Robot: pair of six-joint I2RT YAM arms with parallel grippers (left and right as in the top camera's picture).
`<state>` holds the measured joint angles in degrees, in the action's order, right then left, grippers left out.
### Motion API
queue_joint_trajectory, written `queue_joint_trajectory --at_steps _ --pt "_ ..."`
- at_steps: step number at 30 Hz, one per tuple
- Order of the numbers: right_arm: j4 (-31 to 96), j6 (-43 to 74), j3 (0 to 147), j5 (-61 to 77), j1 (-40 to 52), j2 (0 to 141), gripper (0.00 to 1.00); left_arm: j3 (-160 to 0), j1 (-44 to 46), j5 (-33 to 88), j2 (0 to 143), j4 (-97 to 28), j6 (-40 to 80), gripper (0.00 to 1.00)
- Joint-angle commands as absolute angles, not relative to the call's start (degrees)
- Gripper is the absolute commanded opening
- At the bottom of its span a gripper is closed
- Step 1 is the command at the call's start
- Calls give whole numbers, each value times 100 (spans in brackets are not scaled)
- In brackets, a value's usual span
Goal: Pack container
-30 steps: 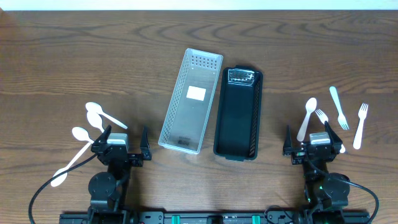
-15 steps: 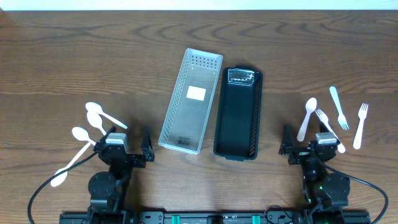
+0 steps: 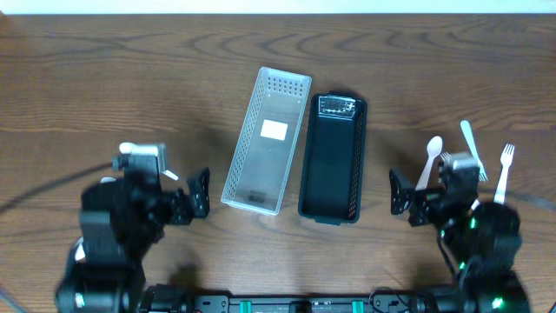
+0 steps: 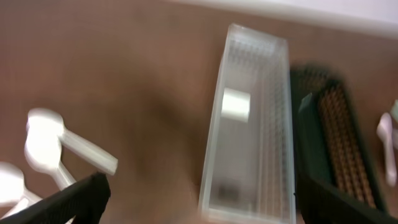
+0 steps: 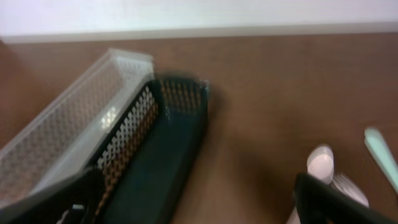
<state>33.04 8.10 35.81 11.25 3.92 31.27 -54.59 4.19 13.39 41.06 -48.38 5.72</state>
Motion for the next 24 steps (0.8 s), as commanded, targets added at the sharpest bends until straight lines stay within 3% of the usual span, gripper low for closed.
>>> queue_joint_trajectory --at_steps 1,4,8,9,12,13,15,17,18,20,24 --pt "4066 672 4512 1194 342 4215 99 -6292 395 1240 5048 -5542 73 98" --pt "4943 674 5236 1074 344 5277 99 -6587 395 1092 5680 -5887 23 98" --pt "5103 681 5496 1382 344 6274 99 -6587 395 1094 6276 -6001 21 100" --pt "5124 679 5496 1496 344 6488 99 -6584 395 1094 6399 -6036 21 94" --pt "5199 674 5496 1527 344 6893 82 -6582 395 1114 6724 -6064 23 68" --pt "5231 602 5496 1522 344 7015 60 -6582 395 1114 6834 -6058 23 61" --pt "5262 532 5496 1492 344 7096 35 -6582 395 1114 6978 -6055 23 52" --pt "5319 530 5496 1470 344 7100 14 -6582 395 1116 7098 -6055 23 25" --pt "5343 532 5496 1426 344 7100 6 -6582 395 1116 7168 -6055 23 20" --pt "5413 532 5496 1339 344 7100 2 -6580 395 1116 7293 -6036 23 6" --pt "5651 532 5496 1175 344 7100 1 -6532 456 1116 7596 -5811 19 6"
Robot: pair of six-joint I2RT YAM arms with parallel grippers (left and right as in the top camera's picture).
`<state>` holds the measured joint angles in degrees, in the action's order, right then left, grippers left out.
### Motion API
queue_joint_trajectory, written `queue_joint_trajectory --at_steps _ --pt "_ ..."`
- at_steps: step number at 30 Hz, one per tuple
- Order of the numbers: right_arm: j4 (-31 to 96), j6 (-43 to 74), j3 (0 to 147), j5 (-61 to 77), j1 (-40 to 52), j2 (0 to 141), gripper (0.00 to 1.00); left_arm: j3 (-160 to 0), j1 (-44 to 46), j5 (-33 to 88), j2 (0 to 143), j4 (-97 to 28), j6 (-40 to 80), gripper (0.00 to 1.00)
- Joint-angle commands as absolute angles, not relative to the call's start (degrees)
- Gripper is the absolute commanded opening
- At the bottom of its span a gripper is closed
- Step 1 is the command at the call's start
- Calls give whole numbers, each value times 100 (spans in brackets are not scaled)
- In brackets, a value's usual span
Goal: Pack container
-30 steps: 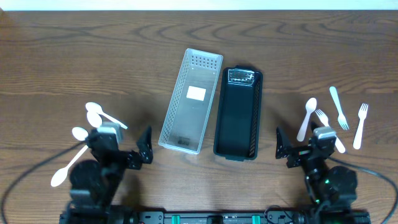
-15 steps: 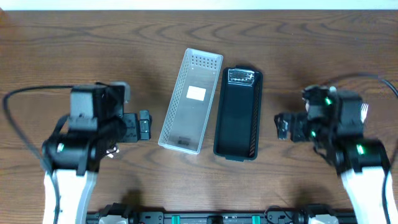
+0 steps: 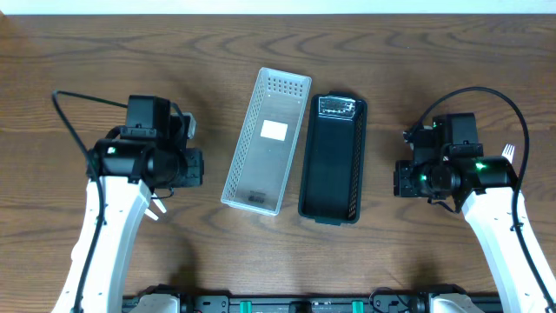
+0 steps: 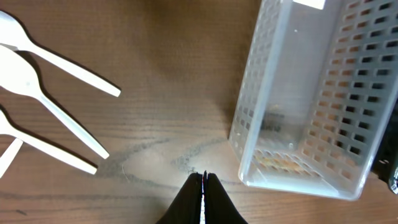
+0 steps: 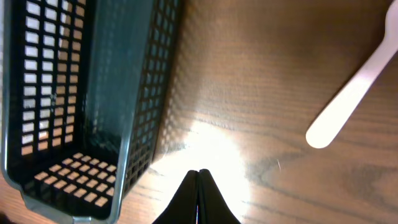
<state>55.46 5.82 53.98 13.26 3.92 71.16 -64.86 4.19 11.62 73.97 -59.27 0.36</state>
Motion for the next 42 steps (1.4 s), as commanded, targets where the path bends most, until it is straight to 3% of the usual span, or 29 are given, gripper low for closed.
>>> queue_joint_trajectory --at_steps 1,16,34,42 --pt "5710 532 5496 1149 344 7100 1 -6501 493 1116 7671 -5712 -10 6" --pt "5701 532 5452 871 458 7223 1 -6429 888 1116 9037 -4836 -749 6" --pt "4751 550 5452 893 919 8538 1 -6429 1977 1608 9382 -5854 -270 6" --pt "4018 399 5452 1494 1066 8829 2 -6429 2060 1601 9382 -5870 -272 6"
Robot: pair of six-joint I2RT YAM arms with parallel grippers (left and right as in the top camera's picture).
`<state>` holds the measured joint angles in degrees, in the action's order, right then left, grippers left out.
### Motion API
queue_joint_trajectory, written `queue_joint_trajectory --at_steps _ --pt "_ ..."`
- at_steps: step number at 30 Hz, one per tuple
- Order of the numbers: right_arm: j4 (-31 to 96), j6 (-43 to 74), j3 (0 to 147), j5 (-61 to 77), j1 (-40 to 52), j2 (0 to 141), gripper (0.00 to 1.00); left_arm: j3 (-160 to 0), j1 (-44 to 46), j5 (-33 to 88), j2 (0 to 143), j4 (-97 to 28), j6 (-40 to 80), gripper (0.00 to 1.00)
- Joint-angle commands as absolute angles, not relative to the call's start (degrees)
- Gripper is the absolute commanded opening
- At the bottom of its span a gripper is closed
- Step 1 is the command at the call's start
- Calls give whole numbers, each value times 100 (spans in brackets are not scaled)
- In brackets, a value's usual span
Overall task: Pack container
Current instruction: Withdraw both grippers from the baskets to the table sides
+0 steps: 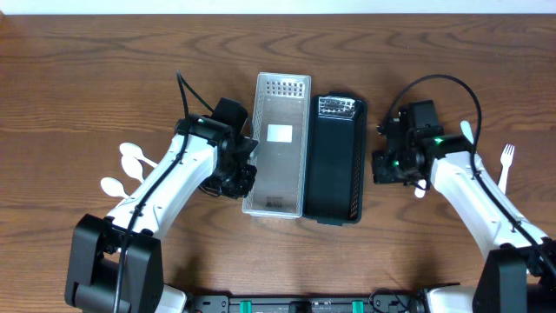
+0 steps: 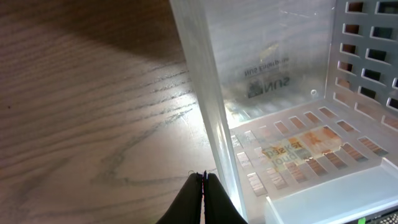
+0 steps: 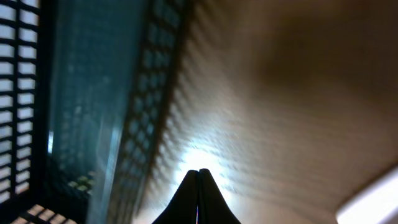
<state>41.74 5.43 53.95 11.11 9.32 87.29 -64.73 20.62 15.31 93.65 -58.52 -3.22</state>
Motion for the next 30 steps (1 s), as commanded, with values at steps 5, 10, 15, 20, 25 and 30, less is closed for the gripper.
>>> queue_joint_trajectory --at_steps 5,10,15,20,25,30 --pt "3531 403 5452 1487 1260 8971 1 -6434 2060 1326 9323 -5841 -266 6" --pt "3033 423 5452 1487 1485 9196 2 -6451 2053 888 8976 -5664 -222 6" --pt "2663 423 5452 1485 1627 9435 3 -6453 2053 740 8315 -5452 -158 6" --pt "2578 434 5457 1107 1549 9485 2 -6451 2053 580 7579 -5481 -158 6" --pt "2799 902 5535 272 1216 9218 8 -6451 2053 154 6873 -5592 -161 6" --pt "3642 899 6007 -40 718 8506 19 -6451 2053 121 6143 -5607 -161 23"
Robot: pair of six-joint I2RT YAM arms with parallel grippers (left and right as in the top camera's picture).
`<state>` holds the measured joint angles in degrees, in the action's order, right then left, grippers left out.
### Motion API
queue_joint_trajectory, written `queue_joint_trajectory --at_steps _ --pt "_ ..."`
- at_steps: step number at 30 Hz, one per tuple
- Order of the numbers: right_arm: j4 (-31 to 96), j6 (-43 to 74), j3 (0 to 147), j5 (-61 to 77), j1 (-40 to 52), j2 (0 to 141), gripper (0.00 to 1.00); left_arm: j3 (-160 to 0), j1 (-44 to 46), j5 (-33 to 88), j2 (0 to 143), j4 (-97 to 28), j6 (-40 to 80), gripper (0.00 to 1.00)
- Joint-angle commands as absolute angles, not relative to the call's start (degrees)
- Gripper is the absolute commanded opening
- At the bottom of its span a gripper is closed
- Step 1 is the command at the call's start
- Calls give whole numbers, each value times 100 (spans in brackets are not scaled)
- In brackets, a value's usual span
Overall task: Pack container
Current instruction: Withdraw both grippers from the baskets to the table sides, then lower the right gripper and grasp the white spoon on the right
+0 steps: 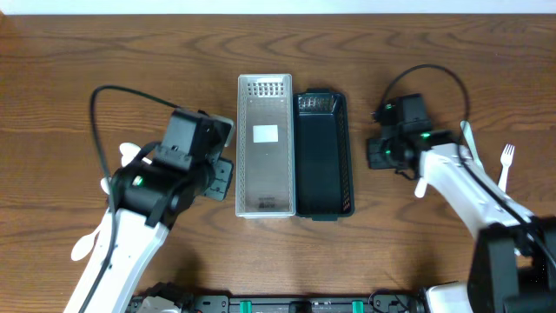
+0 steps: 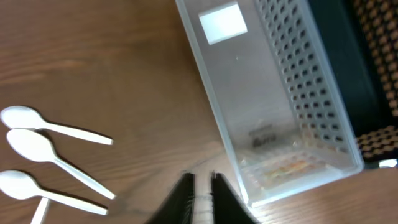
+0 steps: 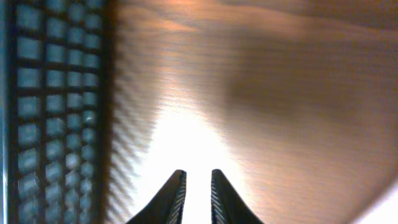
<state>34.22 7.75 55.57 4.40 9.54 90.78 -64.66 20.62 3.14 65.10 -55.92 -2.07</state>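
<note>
A clear perforated basket (image 1: 265, 174) and a black perforated basket (image 1: 321, 165) stand side by side, touching, mid-table; both are empty. My left gripper (image 1: 224, 178) hovers just left of the clear basket's near end (image 2: 292, 155), fingers (image 2: 185, 190) slightly open on nothing. White spoons (image 2: 43, 146) lie to its left. My right gripper (image 1: 372, 152) sits low over the wood right of the black basket (image 3: 50, 106), jaws slightly open and empty. A white fork (image 1: 506, 161), knife (image 1: 469, 139) and spoon (image 1: 420, 185) lie at the right.
More white spoons (image 1: 122, 156) lie under and beside the left arm. The arms' cables loop above both wrists. The table's far edge (image 1: 278, 10) meets a white wall.
Both baskets sit a little further left. My left gripper has drawn back and up from the clear basket's wall. Both grippers, shut before, now stand slightly open.
Both arms were low at the front, jaws wide, with the clear basket askew beside the black one. Then both grippers were shut out at the sides. Then they were at the baskets' outer walls, baskets straight and touching. Now the jaws are parted.
</note>
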Motion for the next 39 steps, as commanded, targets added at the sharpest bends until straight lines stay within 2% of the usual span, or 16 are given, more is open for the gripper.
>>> queue_joint_trajectory --at_steps 1,4,5,6,11,16,32,39 --pt "3911 899 6154 -200 652 8335 24 -6453 2053 119 5983 -5607 -158 33" --pt "4923 899 6650 -775 526 7767 63 -6453 2053 69 5472 -5614 -163 62" --pt "5234 895 6779 -797 508 7590 85 -6453 2053 60 5306 -5612 -163 78" --pt "5502 895 6877 -753 495 7411 99 -6453 2053 60 5127 -5614 -163 98" --pt "6184 982 6941 -495 489 6604 99 -6451 2053 56 4447 -5708 -132 98" --pt "6230 1999 6847 -821 296 6569 97 -6451 1990 -226 4265 -6077 725 98" --pt "5671 2314 6820 -558 -414 9435 98 -6604 685 -213 5522 -6257 823 98" --pt "5343 2152 6820 -534 -545 10075 99 -6604 628 -198 6121 -6252 515 98"
